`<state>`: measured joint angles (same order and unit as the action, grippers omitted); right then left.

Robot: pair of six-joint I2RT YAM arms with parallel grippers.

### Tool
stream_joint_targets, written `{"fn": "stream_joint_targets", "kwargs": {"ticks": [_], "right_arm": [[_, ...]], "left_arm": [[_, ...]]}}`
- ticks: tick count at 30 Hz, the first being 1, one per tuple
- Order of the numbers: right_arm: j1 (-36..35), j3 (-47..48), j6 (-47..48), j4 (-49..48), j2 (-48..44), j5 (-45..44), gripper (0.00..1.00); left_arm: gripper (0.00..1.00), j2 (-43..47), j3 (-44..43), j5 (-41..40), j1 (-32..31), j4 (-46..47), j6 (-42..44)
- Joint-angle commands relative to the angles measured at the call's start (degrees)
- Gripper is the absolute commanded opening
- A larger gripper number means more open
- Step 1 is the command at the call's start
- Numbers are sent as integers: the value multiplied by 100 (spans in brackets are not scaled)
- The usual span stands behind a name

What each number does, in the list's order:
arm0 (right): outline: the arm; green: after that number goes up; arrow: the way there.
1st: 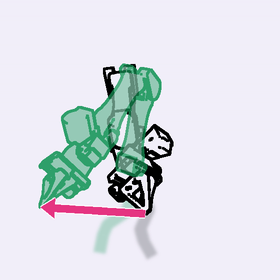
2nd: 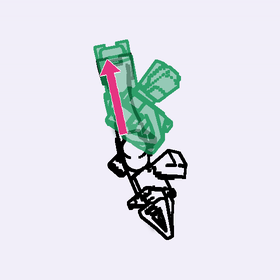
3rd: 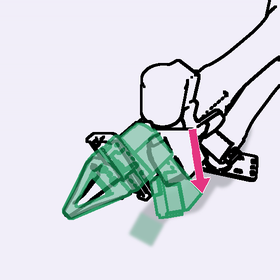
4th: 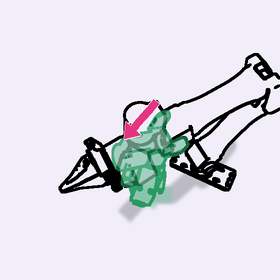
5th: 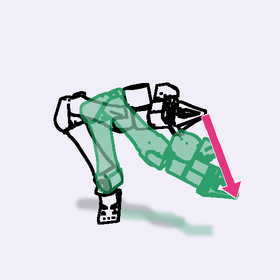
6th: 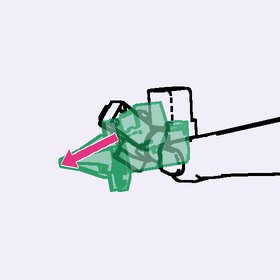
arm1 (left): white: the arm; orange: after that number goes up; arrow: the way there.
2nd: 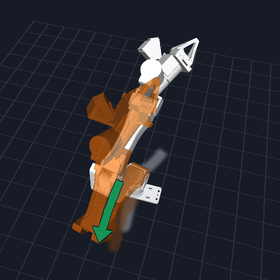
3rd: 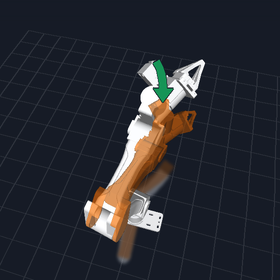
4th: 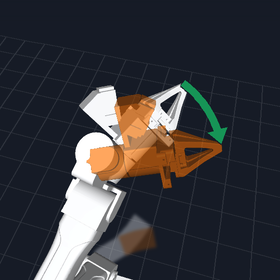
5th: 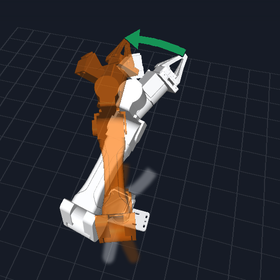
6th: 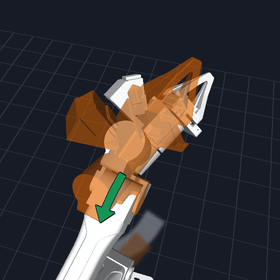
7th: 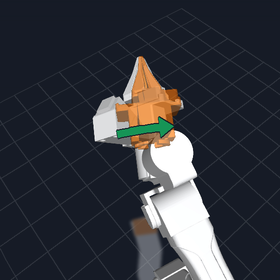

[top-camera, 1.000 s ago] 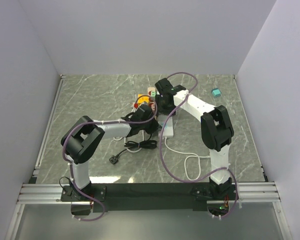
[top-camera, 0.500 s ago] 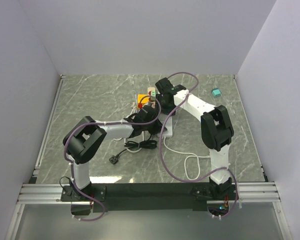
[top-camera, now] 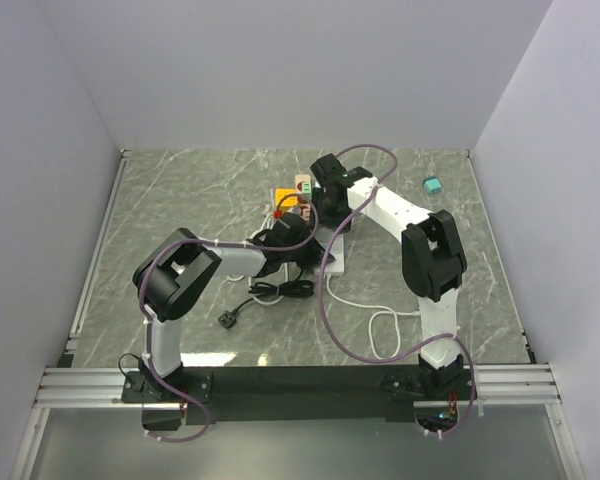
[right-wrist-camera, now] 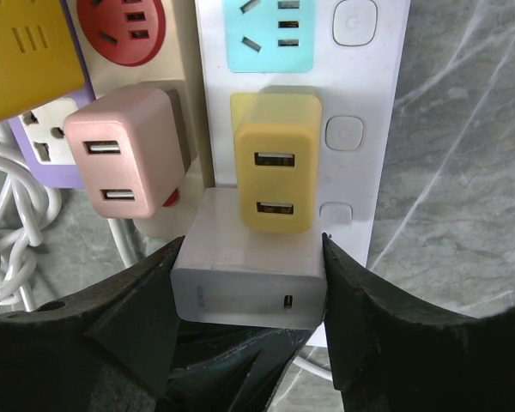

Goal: Pull the plug off the socket

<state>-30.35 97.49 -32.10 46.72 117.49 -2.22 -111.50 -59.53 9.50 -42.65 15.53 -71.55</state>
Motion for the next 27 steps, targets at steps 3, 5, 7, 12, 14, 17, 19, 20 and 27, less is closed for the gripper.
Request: {"fn": "stream_joint_targets", "kwargs": {"ticks": [3,5,7,12,14,17,19,20,27], "right_arm": [[-164,498,-473,495,-710,354,0],[-173,683,-429,758,-632,275,0],[-173,815,-376,970,-605,231,0],[-164,719,-455,927,-894,266,0],[-156,771,-447,927,-965,292,0],[-121,789,-385,988,-791,231,0],[-120,702,-324,858,-693,292,0],[-129,553,-324,656,-736,292,0],[-147,409,-368,450,-403,345,0]], "left_arm": [[0,-662,424,-475,55,-1183,212],[0,-706,433,-492,55,-1210,212],[0,-689,459,-519,55,-1219,212],[0,-715,512,-545,55,-1254,212],[0,-724,512,-528,64,-1254,203],[0,-759,469,-537,64,-1298,220],[0,-759,425,-537,64,-1324,246],[0,-750,424,-563,64,-1342,255],[0,-627,363,-765,99,-1500,317]]}}
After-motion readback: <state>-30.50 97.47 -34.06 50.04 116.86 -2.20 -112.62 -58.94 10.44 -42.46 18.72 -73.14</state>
